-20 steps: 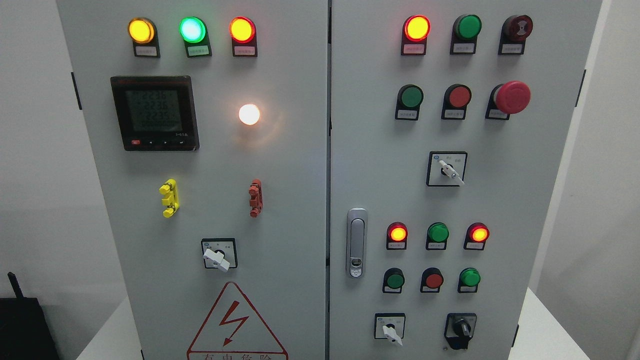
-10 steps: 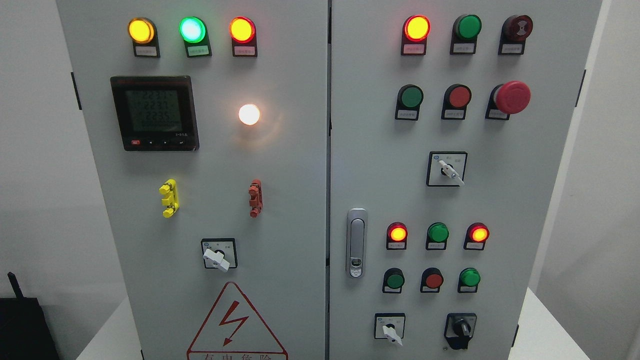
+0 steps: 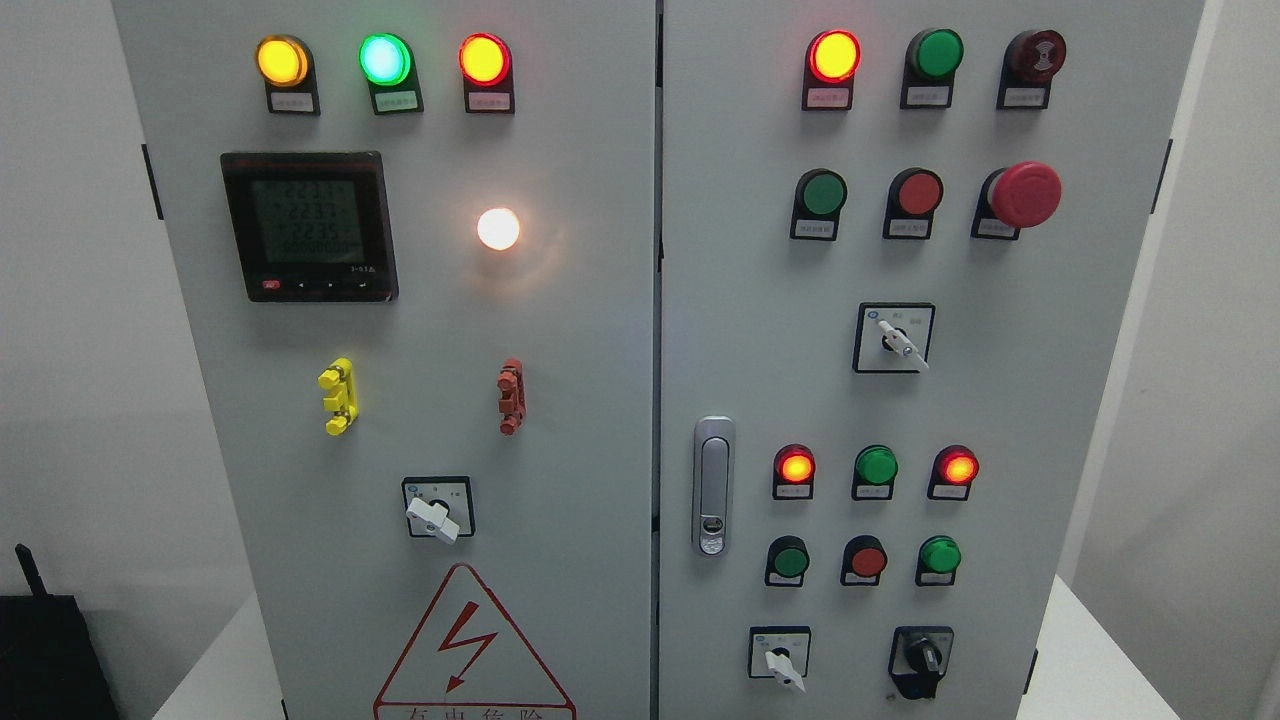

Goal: Trip black knob to open circuit

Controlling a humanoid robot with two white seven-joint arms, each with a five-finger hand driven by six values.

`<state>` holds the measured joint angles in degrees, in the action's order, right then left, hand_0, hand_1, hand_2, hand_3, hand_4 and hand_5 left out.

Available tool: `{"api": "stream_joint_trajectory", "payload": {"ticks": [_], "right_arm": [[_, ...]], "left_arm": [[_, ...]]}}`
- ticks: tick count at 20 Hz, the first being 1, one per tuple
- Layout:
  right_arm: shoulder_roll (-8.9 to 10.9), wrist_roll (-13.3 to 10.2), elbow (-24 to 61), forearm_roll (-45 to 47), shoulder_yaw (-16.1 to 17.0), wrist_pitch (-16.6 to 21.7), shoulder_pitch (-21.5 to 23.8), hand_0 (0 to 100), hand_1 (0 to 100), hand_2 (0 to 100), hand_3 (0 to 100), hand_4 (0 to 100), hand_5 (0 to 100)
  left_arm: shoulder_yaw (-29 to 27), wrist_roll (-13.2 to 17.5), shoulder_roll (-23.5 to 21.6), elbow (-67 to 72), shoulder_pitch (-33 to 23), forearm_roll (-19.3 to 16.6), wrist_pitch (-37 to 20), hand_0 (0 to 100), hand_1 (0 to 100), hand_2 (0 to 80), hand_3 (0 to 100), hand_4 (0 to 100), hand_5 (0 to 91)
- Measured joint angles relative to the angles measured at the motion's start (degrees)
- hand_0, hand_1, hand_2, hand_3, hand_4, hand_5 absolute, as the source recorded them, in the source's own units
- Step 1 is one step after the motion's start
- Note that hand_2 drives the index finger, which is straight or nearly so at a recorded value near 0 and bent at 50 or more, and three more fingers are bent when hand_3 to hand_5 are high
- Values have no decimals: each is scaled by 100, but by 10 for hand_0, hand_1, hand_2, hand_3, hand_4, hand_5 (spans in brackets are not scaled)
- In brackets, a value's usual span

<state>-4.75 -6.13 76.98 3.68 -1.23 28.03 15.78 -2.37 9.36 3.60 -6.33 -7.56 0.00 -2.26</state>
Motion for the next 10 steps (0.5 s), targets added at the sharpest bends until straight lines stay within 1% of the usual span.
{"api": "stream_joint_trajectory", "payload": {"ticks": [5,10], "right_arm": [[25,-93,332,23,45,-286,-135,0,0,0,1000,1000,1000],[43,-129,744,81,72,-696,-232,0,0,0,1000,1000,1000]], "left_arm": [[0,0,0,0,0,0,-2,120,389,0,0,0,0],[0,0,0,0,0,0,-14,120,389,0,0,0,0]]}}
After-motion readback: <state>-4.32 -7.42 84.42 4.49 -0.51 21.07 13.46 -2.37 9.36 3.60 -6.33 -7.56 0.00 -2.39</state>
